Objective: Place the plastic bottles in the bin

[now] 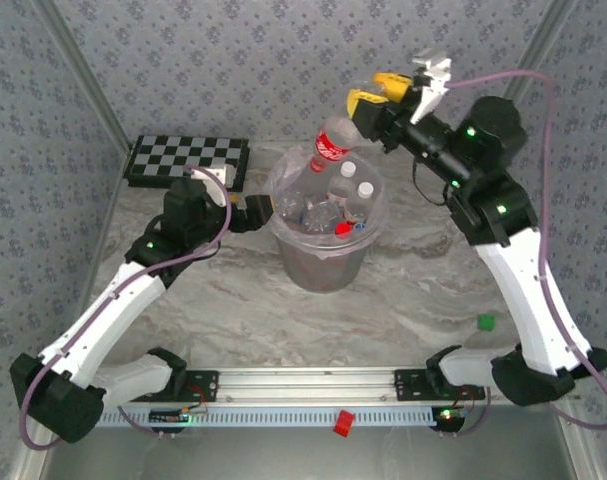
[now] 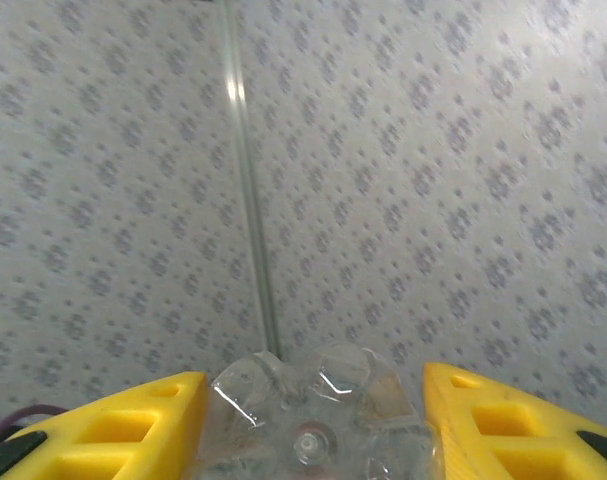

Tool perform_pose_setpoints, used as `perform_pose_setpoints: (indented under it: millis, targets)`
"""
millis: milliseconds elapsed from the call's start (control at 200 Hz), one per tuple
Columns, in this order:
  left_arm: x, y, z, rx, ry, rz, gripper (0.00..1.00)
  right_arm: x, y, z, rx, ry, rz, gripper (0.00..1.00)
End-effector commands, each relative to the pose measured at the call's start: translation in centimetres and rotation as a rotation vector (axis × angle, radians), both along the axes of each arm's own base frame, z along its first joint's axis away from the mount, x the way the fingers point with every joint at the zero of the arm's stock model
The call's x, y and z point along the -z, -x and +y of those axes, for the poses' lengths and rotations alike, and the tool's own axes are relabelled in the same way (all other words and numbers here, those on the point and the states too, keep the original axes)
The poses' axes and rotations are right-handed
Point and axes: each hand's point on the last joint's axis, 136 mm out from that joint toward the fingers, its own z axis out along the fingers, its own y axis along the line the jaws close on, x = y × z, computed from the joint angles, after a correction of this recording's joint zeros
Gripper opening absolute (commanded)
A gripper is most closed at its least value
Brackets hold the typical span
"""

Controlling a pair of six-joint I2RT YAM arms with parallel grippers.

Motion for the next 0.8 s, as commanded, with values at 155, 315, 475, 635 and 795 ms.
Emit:
perform_pose_setpoints:
  millis: [155,315,475,635,795]
  targets:
    - [-0.1,-1.3,0.3,-0.102,0.071,0.006,0.99,6.2,-6.3,1.8,0.059,0.091,0.080,0.00]
    - [4.2,-2.2,0.2,-0.137,0.028,0.103,0.99,9.9,-8.8,2.4,0.063,0.137,0.135,0.00]
    - [6.7,-2.8,-0.3,-0.151,0.030,0.162,0.99,14.4,-10.1,2.4,0.066,0.168,0.238,0.00]
    - [7.5,-3.5,-0.3,-0.173,0.010,0.178,0.99,18.6,-10.1,3.9,-0.003,0.200,0.358,0.00]
    - [7.6,-4.0,-0.5,-0.172,-0.003,0.178,0.99,22.4,-9.0,4.4,-0.020,0.242,0.470,0.00]
